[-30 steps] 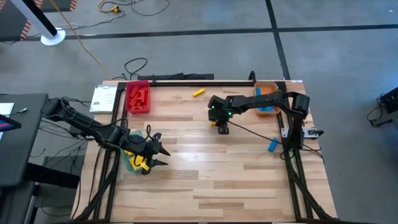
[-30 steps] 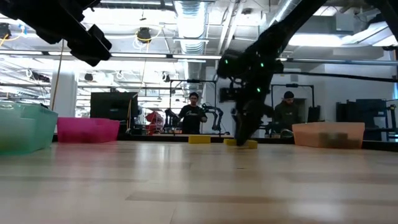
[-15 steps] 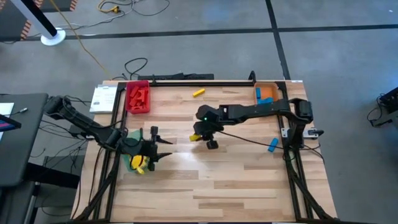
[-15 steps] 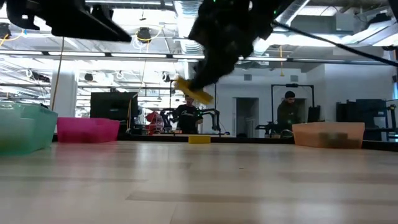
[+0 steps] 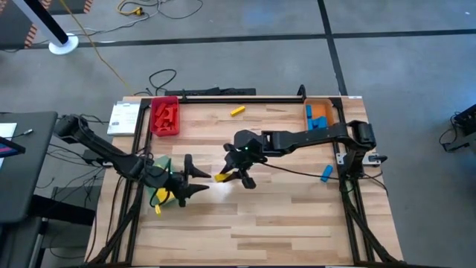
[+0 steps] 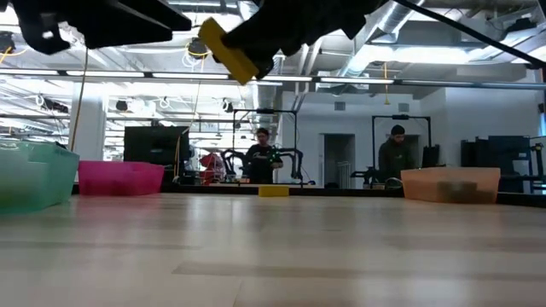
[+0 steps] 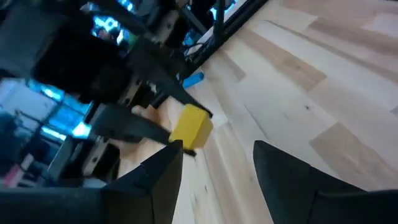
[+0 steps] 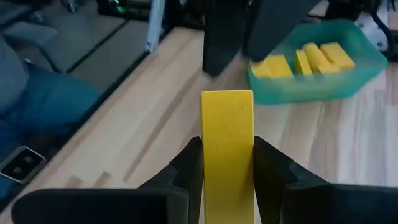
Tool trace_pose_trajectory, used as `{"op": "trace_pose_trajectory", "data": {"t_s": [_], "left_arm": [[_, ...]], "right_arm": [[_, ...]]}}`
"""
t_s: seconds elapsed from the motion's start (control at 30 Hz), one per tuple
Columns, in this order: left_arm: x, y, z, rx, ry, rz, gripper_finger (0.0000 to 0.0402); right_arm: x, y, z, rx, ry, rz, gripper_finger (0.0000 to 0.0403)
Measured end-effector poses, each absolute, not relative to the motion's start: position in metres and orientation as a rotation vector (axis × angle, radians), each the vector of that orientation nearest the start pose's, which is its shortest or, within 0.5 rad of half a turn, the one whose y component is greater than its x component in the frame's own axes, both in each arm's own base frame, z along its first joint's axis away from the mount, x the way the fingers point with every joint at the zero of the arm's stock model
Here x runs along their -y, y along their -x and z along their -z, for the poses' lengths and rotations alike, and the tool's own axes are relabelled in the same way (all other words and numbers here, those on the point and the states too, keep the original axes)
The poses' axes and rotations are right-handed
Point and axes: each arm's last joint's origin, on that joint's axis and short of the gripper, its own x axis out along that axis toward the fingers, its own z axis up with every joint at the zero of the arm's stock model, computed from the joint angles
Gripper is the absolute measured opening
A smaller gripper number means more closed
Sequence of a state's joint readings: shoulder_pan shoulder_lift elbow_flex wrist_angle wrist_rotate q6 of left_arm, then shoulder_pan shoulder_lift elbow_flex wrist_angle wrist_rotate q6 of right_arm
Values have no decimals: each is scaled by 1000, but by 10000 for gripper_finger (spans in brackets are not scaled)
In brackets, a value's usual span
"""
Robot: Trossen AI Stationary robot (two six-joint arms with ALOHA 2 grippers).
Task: Sort blocks
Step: Put the yellow block into the green bin
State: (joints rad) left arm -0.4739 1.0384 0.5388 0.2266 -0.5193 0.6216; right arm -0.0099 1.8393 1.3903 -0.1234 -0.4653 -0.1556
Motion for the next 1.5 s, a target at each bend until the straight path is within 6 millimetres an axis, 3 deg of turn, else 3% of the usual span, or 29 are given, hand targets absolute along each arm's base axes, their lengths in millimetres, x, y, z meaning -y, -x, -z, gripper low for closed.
{"op": "trace_pose_trajectory", "data": {"t_s": [0.17, 0.47, 0.9, 1.5], "left_arm": [[90, -218, -236, -265, -825, 5, 190], [94, -233, -253, -242, -865, -36, 190], [83, -239, -249, -239, -712, 131, 189], [84, -239, -248, -233, -732, 185, 95]], "right_arm": [[-13, -416, -256, -517, -12, -497, 115], [-23, -415, -256, -535, -30, -516, 115], [-31, -414, -256, -542, -32, -527, 115], [-29, -416, -258, -513, -28, -522, 115]]}}
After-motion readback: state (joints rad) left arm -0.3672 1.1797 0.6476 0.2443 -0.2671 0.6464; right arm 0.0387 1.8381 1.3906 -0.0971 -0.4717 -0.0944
